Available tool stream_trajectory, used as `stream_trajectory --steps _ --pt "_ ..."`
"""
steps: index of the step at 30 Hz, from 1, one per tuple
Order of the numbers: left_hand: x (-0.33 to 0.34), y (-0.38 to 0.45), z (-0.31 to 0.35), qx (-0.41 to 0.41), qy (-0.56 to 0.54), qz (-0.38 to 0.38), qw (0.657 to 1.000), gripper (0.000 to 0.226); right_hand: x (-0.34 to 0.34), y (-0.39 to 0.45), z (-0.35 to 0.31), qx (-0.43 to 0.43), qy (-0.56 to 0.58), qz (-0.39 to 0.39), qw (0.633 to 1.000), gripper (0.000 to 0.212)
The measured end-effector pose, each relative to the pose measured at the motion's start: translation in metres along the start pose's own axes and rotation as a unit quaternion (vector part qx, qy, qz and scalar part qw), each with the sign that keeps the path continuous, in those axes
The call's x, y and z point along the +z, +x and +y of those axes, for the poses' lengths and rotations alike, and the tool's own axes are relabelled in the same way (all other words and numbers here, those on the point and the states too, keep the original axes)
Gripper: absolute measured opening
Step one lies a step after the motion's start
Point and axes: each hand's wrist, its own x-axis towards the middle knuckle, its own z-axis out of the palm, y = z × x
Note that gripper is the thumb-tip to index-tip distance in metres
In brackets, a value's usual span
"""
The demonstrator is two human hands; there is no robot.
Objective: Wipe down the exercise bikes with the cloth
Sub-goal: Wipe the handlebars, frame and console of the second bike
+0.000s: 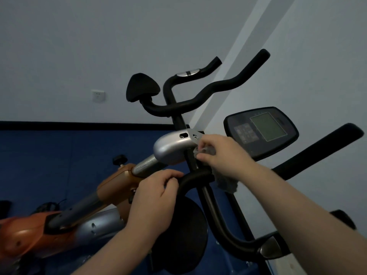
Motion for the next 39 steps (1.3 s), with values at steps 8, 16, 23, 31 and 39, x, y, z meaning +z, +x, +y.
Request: stream_trajectory --steps 8,16,23,31,39 --pt "0.000 0.000 0.003 0.008 0.035 0.032 0.999 0.027 0.000 -0.007 0.001 -0.072 0.022 -0.004 0.997 0.007" --pt "0.005 -0.006 0.006 -0.005 0.017 0.108 0.994 0.022 -0.035 0.021 0.026 -0.012 0.164 0.050 0.985 0.020" --pt "-0.005 0.015 0.005 -0.041 -0.116 0.077 0.989 0.019 0.034 0.054 -0.033 0.123 0.202 0.057 0.970 0.046" --pt "-0.020 0.083 -0.008 0.003 0.022 -0.005 1.000 0.035 0.026 0.088 -0.021 0.258 0.090 -0.083 0.958 0.048" --pt "-0.029 0.086 -0.032 -0.016 -0.041 -0.086 0.995 0.042 0.046 0.060 -0.030 0.135 0.169 0.047 0.975 0.048"
